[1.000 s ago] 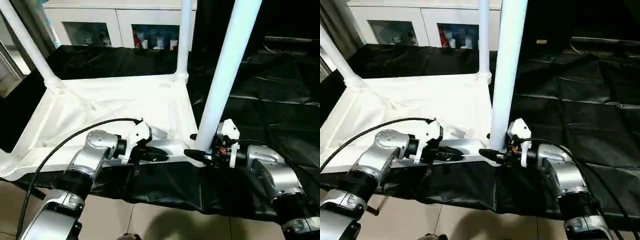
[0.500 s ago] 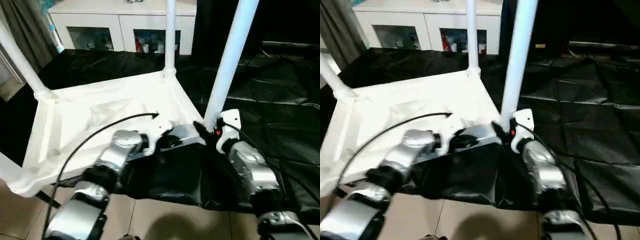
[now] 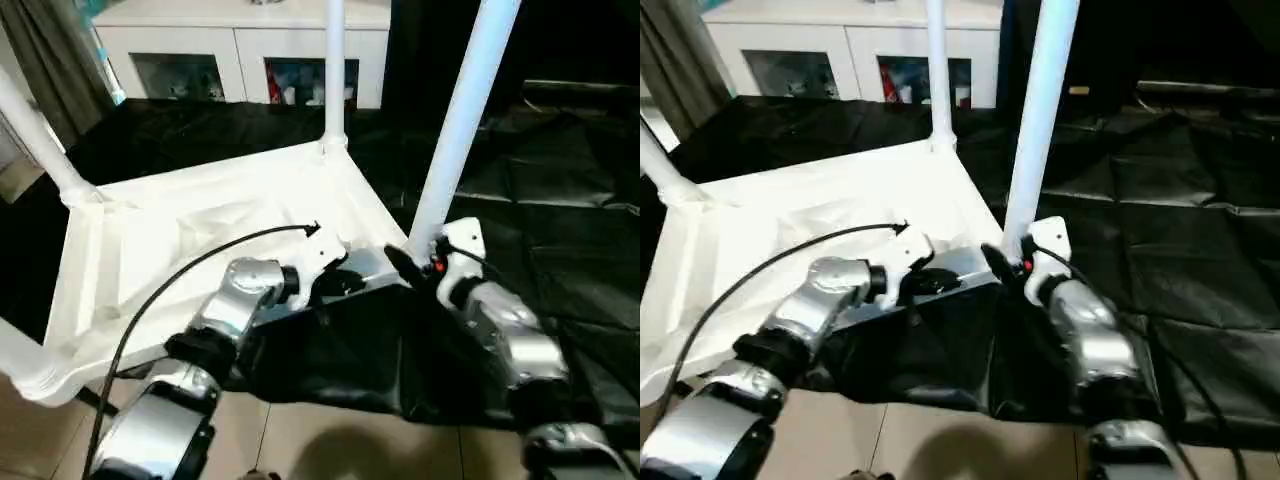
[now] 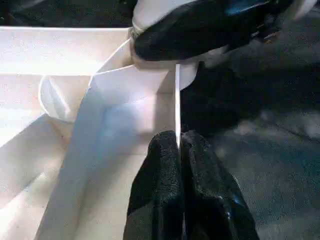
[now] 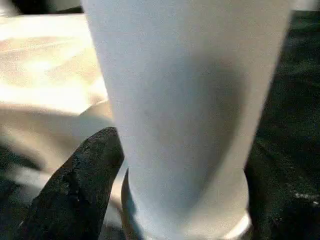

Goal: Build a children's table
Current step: Rotate leg to tighten

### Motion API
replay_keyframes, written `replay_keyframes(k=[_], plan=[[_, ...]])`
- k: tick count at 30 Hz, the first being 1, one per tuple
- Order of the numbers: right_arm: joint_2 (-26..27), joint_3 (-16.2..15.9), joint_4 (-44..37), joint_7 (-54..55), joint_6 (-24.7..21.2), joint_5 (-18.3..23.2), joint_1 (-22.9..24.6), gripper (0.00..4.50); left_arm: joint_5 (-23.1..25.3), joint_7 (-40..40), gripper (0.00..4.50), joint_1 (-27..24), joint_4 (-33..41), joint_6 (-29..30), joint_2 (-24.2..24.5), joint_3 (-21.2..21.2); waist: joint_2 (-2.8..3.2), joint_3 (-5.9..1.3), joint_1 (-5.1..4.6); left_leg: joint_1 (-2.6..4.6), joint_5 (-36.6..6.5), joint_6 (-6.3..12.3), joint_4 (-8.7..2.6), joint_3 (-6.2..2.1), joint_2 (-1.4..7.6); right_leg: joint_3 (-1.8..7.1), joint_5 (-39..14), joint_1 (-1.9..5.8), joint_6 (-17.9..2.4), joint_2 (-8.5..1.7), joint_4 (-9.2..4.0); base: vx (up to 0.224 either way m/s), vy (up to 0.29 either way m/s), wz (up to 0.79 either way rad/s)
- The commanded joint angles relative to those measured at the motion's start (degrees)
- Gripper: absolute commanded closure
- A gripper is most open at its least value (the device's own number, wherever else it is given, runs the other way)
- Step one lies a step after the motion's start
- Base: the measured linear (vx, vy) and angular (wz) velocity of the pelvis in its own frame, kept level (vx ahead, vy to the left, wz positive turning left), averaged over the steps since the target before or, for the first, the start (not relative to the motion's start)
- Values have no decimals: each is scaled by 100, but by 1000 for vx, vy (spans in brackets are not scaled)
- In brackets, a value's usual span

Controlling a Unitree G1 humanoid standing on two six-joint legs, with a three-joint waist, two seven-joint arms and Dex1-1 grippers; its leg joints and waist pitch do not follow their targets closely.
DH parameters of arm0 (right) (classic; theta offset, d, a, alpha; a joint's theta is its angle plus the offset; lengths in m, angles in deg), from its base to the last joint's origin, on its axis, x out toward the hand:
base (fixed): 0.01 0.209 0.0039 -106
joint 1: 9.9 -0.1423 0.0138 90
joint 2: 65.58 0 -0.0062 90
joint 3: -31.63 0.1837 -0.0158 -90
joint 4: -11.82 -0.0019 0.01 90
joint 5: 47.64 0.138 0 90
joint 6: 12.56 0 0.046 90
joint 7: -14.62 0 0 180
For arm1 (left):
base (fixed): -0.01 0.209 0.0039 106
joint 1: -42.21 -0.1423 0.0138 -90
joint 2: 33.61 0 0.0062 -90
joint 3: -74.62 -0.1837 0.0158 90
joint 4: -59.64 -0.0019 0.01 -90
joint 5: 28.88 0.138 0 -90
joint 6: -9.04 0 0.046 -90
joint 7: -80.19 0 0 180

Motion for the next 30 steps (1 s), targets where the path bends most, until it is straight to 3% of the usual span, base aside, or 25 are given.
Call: replay_keyframes(k=[1, 6, 8, 15, 18, 25, 26, 28, 30], plan=[[-28, -657, -276, -983, -138, 178, 141, 99, -141, 550, 450, -84, 215, -103, 45, -219, -82, -332, 43, 60, -1220, 570, -309, -82, 195, 123, -640, 263, -1359, -265, -336, 0, 0, 0], [-527, -701, -410, -1866, -153, 198, 231, 99, -403, 1344, 450, -228, 485, 80, 463, -146, -58, -349, 43, 73, -918, 724, -269, -66, 218, 111, -11, 247, -1668, -241, -244, 0, 0, 0], [-572, -661, -392, -1971, -177, 225, 224, 99, -487, 1521, 450, -273, 567, 141, 564, -103, -65, -344, 48, 88, -979, 734, -266, -58, 213, 112, -64, 238, -1699, -243, -243, 0, 0, 0], [-664, -696, -514, -2198, -269, 396, 241, 137, -607, 1775, 450, -368, 719, 240, 773, -65, -74, -318, 63, 105, -1218, 551, -301, -59, 225, 128, -629, 234, -1609, -261, -292, 0, 0, 0], [-641, -719, -553, -2296, -310, 388, 270, 170, -609, 1758, 450, -381, 760, 257, 790, -46, -75, -328, 66, 103, -1132, 540, -292, -61, 223, 132, -500, 238, -1610, -259, -274, 0, 0, 0], [-500, -672, -587, -1977, -396, 362, 367, 178, -542, 1418, 450, -358, 737, 228, 686, -16, -78, -338, 84, 94, -982, 625, -270, -58, 215, 125, -324, 243, -1624, -258, -253, 0, 0, 0], [-237, -539, -302, -1135, -484, 173, 318, 178, -338, 690, 450, -187, 419, 159, 501, 54, -89, -317, 75, 89, -1029, 571, -287, -63, 221, 132, -499, 226, -1589, -262, -267, 0, 0, 0], [-137, -511, -175, -821, -464, 72, 295, 178, -260, 423, 450, -115, 292, 162, 430, 73, -88, -291, 50, 121, -1400, 368, -325, -67, 217, 139, -1094, 202, -1495, -276, -335, 0, 0, 0], [181, -477, 153, -19, -332, -194, 250, 179, -151, -165, 450, 52, 19, 175, 199, 122, -96, -253, 23, 143, -1722, 123, -371, -85, 195, 150, -1752, 179, -1269, -278, -399, 0, 0, 0]])
